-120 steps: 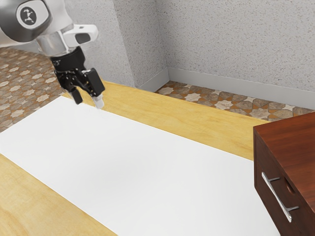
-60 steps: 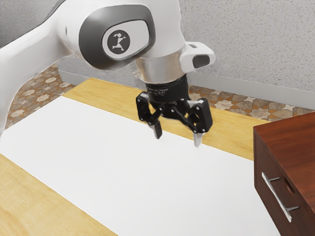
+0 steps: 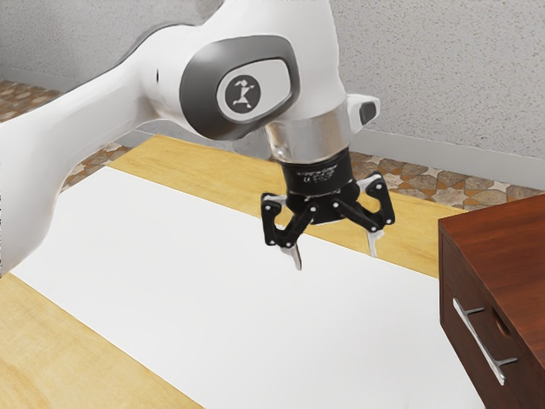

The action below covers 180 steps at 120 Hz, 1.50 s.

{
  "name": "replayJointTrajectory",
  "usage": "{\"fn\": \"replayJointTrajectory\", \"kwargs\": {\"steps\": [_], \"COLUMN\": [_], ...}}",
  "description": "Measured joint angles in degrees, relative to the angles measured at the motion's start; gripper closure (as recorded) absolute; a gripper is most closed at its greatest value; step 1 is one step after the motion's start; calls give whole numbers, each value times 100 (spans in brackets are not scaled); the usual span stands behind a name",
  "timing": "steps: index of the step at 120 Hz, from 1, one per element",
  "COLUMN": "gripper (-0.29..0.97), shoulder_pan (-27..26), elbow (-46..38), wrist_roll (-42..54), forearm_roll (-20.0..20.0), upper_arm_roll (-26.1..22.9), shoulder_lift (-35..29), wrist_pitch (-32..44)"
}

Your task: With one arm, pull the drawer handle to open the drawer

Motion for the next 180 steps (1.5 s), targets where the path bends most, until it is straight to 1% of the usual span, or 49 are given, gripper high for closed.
{"fn": "replayJointTrajectory", "kwargs": {"steps": [9,22,29,43,56,73,93,115,157,180], "gripper": [0,0,0,0,0,0,0,0,0,0], "shoulder_pan": [-62,-73,-71,-155,-306,-510,-683,-699,-486,-542], "elbow": [-85,-282,-530,-1242,-1646,-1816,-1891,-1999,-2098,-2097], "wrist_roll": [-356,-811,-1025,-1396,-1681,-1987,-2254,-2478,-2764,-2861], "forearm_roll": [142,254,316,418,435,410,370,348,327,299], "upper_arm_roll": [-251,-418,-442,-455,-456,-457,-457,-457,-456,-457], "shoulder_lift": [-26,-46,-142,-612,-770,-804,-761,-758,-611,-551], "wrist_pitch": [83,258,427,891,1435,2080,2572,2831,3050,3144]}}
